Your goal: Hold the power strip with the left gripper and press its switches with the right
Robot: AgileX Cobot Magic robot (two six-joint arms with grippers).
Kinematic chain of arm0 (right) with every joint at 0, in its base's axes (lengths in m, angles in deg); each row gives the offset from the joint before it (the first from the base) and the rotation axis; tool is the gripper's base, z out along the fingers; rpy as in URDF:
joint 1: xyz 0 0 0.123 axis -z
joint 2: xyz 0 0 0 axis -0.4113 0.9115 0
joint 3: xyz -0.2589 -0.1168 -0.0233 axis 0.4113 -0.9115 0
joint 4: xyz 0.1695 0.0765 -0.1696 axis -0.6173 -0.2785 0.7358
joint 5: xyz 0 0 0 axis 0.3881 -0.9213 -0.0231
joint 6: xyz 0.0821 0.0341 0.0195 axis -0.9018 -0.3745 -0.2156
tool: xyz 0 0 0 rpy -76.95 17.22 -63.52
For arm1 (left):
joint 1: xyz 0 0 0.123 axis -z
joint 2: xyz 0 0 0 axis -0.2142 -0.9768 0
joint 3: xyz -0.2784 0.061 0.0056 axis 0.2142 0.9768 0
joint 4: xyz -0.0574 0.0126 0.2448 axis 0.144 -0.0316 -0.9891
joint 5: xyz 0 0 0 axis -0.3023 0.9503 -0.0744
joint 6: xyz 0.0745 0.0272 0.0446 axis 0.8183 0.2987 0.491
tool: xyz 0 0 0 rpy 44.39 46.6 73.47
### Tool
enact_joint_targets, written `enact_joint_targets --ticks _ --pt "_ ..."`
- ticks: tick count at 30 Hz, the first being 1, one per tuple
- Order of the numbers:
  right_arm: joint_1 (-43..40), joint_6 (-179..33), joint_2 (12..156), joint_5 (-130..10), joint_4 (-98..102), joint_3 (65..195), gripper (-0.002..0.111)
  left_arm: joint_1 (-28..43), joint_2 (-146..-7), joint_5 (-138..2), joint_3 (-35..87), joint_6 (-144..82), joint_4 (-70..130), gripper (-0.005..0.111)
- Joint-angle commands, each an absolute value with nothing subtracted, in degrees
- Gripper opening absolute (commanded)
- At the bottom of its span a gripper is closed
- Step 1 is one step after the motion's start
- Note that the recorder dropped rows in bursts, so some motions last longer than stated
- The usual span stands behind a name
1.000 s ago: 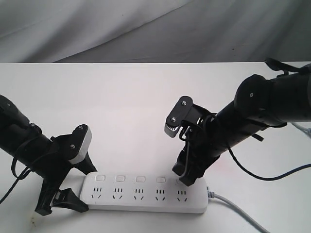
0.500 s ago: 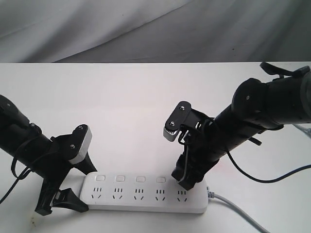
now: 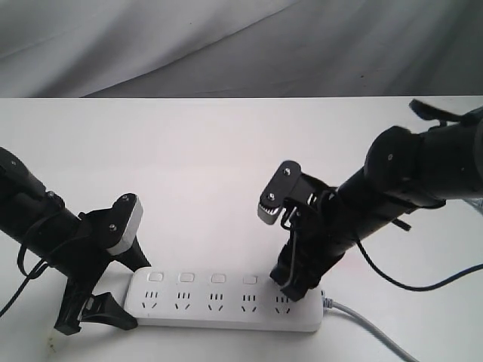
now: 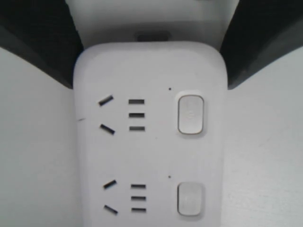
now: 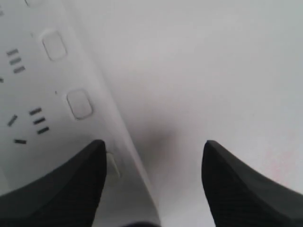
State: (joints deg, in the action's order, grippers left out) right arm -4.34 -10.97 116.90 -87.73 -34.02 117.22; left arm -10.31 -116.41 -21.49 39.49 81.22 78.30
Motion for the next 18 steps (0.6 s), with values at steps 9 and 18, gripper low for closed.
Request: enact_joint_targets --ticks 9,18 --pt "-4.3 -12.7 109.1 -87.2 -32.1 118.3 0.055 -10.1 -116.7 -24.2 40.0 80.7 75.9 0.063" --pt "-4.3 -15.9 98.1 -86.7 -31.7 118.3 0.055 -10.1 -116.7 -24.2 40.0 80.7 75.9 0.063"
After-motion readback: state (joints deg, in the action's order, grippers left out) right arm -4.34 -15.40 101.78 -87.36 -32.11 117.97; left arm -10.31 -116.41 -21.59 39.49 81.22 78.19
